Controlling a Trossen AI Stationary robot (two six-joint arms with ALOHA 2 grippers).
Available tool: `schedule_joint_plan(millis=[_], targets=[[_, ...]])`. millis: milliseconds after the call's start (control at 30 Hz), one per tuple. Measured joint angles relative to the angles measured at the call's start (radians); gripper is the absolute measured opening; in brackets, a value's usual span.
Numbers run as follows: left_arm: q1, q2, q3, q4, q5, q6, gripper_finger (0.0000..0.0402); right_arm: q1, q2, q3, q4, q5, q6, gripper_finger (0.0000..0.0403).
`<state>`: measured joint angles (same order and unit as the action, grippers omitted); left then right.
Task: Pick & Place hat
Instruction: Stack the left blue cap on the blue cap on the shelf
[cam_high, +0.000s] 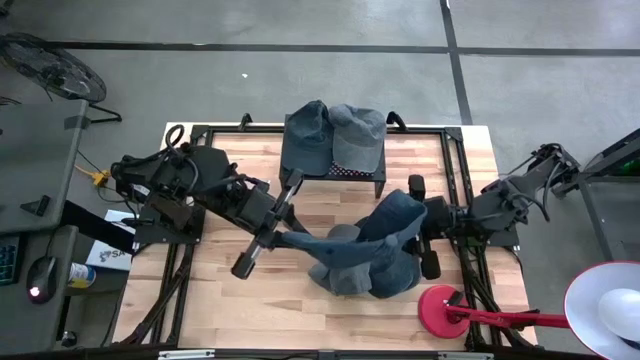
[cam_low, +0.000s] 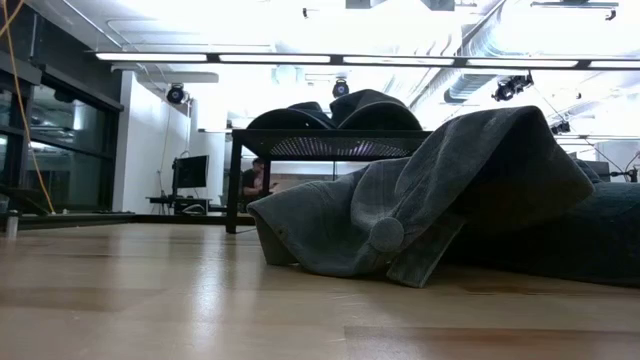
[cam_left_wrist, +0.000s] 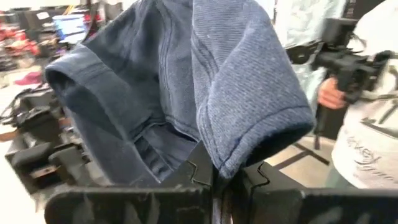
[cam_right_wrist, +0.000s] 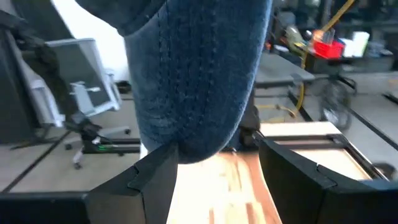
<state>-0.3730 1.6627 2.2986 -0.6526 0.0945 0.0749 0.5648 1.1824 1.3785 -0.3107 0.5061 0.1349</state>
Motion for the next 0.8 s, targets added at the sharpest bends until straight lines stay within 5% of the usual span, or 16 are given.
schedule_joint_plan(millis=[167,500,800], targets=[[0.0,0.0,0.0,-0.014,0.034,0.025,0.0012,-0.02,0.0,0.0,0.039,-0.019,-0.038,0.0217],[0.0,0.001,0.0,-0.02,-0.034,0.022,0.0013,-0.03,0.0,0.0,0.126,-0.221,-0.068,0.0212],[0.0,0.001,-0.001,-0.022,-0.083,-0.005,0.0013,-0.03,0.0,0.0,0.126,-0.273,-0.065,0.015]])
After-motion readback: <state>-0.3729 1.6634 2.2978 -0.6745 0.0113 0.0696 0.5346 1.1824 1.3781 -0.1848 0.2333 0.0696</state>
